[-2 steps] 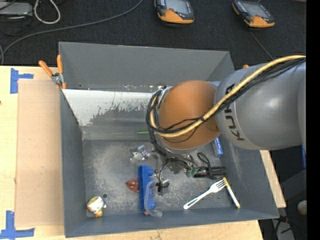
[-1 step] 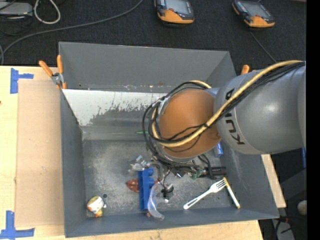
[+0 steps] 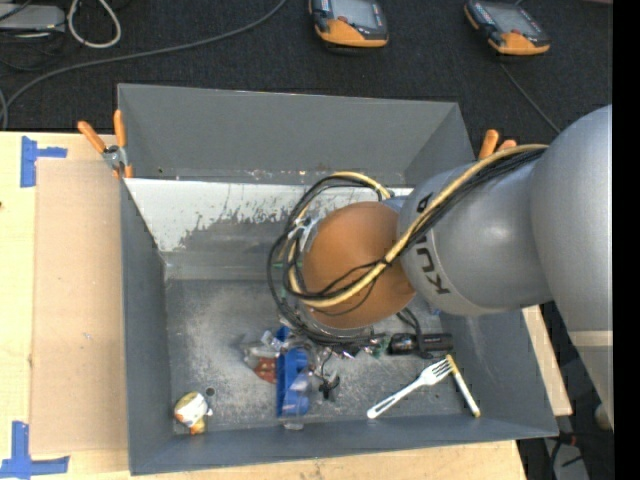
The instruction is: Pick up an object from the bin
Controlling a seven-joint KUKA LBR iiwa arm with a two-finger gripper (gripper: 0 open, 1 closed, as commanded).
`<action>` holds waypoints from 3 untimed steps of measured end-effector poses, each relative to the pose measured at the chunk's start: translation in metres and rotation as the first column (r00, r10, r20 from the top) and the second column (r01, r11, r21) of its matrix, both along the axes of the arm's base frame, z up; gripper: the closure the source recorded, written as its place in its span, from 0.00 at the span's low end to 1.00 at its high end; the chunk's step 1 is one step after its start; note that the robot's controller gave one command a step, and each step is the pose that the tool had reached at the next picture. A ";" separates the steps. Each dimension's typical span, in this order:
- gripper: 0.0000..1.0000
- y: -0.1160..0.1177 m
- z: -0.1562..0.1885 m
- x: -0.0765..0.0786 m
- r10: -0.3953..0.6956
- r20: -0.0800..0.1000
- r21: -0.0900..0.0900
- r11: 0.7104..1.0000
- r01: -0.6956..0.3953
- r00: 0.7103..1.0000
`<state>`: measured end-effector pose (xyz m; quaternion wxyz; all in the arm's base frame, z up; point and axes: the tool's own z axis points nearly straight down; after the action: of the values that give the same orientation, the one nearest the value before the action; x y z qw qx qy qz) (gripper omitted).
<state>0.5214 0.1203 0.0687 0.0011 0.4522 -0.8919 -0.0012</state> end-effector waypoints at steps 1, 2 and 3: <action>1.00 0.017 0.001 -0.006 0.229 0.005 0.003 0.973 -0.229 0.973; 1.00 0.017 0.001 -0.006 0.229 0.005 0.003 0.973 -0.229 0.973; 1.00 0.017 0.032 -0.009 0.228 -0.003 0.003 0.974 -0.228 0.974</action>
Offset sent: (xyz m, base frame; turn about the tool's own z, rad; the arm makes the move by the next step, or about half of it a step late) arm 0.0000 0.0000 0.0000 0.0000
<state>0.5128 0.1374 0.1011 0.0023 0.5514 -0.8342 -0.0031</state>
